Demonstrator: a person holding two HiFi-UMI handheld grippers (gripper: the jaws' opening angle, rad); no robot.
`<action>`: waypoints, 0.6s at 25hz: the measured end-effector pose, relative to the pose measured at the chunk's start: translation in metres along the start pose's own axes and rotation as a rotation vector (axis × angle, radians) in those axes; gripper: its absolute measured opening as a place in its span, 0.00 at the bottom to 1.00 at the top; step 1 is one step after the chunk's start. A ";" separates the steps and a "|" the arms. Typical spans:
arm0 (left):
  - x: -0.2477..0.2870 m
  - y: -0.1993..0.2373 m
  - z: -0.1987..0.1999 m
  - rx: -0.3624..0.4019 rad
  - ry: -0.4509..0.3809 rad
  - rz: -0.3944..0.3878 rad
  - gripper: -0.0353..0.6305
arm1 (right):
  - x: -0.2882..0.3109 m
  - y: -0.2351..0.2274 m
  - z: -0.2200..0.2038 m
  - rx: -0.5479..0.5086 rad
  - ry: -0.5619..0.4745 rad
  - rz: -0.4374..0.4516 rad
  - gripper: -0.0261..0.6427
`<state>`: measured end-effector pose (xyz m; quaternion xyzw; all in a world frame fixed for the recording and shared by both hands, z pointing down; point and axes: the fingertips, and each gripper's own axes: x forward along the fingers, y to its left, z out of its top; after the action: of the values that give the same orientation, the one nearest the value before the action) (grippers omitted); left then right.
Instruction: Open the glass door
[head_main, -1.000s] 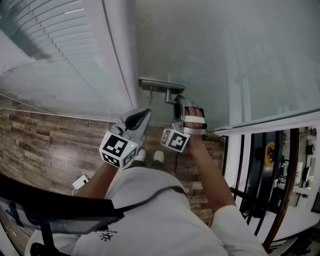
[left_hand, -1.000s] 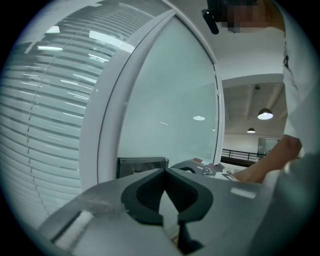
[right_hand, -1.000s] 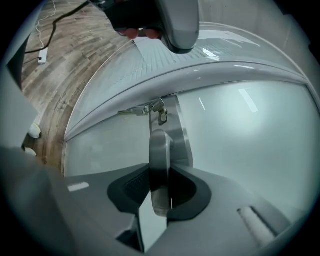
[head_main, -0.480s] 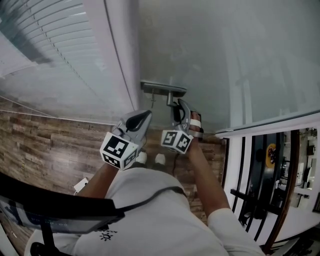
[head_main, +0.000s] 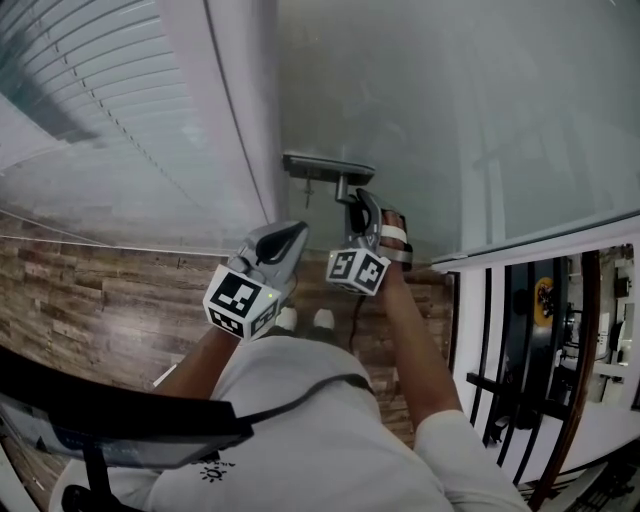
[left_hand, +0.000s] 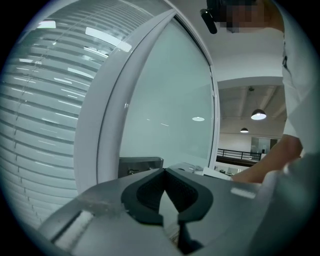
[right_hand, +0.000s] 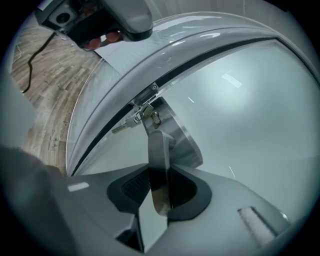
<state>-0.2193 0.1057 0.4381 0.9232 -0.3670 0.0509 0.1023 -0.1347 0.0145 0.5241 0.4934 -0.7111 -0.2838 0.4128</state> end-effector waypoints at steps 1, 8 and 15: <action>0.001 -0.002 0.000 0.003 0.000 -0.011 0.06 | 0.003 -0.001 0.000 0.000 0.004 0.005 0.18; 0.008 -0.013 0.004 0.031 -0.009 -0.085 0.06 | 0.027 -0.011 0.001 -0.042 0.036 0.012 0.18; 0.009 -0.015 0.004 0.045 0.004 -0.114 0.06 | 0.048 -0.023 -0.001 -0.164 0.069 0.031 0.17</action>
<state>-0.2023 0.1097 0.4340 0.9446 -0.3123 0.0549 0.0850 -0.1313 -0.0383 0.5201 0.4561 -0.6785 -0.3176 0.4804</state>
